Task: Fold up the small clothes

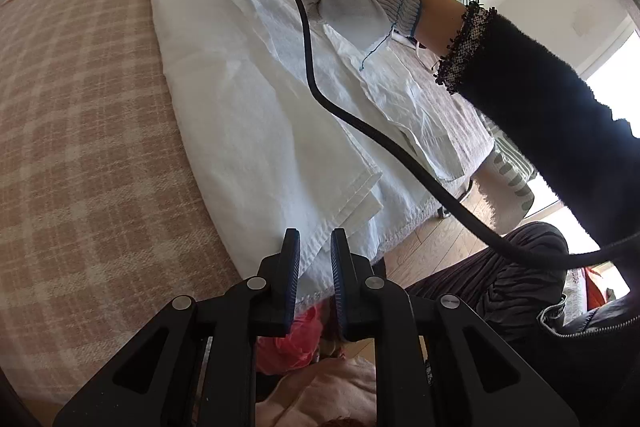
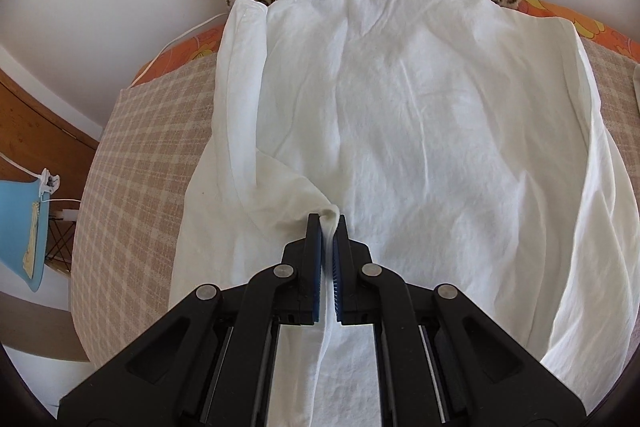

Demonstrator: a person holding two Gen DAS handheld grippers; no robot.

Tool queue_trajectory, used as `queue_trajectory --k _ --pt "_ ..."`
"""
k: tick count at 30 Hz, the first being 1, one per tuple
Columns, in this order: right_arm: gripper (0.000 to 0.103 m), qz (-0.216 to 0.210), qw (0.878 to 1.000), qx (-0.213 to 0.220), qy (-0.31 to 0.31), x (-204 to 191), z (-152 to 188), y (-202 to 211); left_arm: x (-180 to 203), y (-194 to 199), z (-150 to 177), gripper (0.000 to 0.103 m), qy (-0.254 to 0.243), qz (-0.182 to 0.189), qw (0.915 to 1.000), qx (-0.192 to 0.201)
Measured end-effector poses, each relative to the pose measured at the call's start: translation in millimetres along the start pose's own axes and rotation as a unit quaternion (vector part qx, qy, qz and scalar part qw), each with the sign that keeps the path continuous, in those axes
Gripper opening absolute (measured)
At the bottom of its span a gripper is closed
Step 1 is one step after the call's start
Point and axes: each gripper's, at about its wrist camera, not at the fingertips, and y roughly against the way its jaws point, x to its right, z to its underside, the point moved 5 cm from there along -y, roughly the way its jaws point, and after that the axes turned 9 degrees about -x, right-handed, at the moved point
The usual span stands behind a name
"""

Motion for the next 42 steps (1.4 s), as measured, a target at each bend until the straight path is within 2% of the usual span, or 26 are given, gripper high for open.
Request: queue_trajectory --k 4,10,13,16,19,22,27,30,32,36,42 --pt "0.006 0.019 1.0 -0.009 0.018 -3 0 -1 -17 25 7 0.014 0.015 -0.023 0.9995 0.017" --pt "0.009 0.01 0.999 0.013 0.038 -8 1 34 -19 33 -32 0.014 0.002 -0.055 0.9967 0.06" --pt "0.011 -0.014 0.999 0.02 0.025 -7 2 42 -18 23 -45 0.014 -0.016 -0.071 0.9954 0.062" --pt "0.012 -0.018 0.999 0.013 0.024 -5 4 34 -18 6 -47 0.014 -0.024 -0.065 0.9965 0.047" --pt "0.011 0.018 0.999 -0.005 0.032 -2 11 17 -13 -7 -42 0.014 -0.039 -0.066 0.9969 0.016" --pt "0.011 0.025 0.999 -0.004 0.021 5 14 14 -16 -25 -34 0.014 -0.042 -0.068 0.9967 -0.016" --pt "0.011 0.007 1.0 0.018 0.022 7 15 40 -17 -24 -28 0.014 -0.06 -0.07 0.9957 -0.015" --pt "0.011 -0.027 0.999 0.029 0.009 10 21 63 -12 -25 -19 0.014 -0.073 -0.072 0.9946 -0.016" --pt "0.011 -0.042 0.999 0.03 0.015 7 31 78 -9 -22 -16 0.014 -0.079 -0.073 0.994 -0.017" --pt "0.011 -0.064 0.997 0.033 0.028 8 72 107 -8 -9 -17 0.014 -0.054 -0.061 0.9967 0.0" --pt "0.012 -0.065 0.996 0.065 0.003 49 139 154 13 10 -34 0.015 -0.054 -0.051 0.9962 0.046"
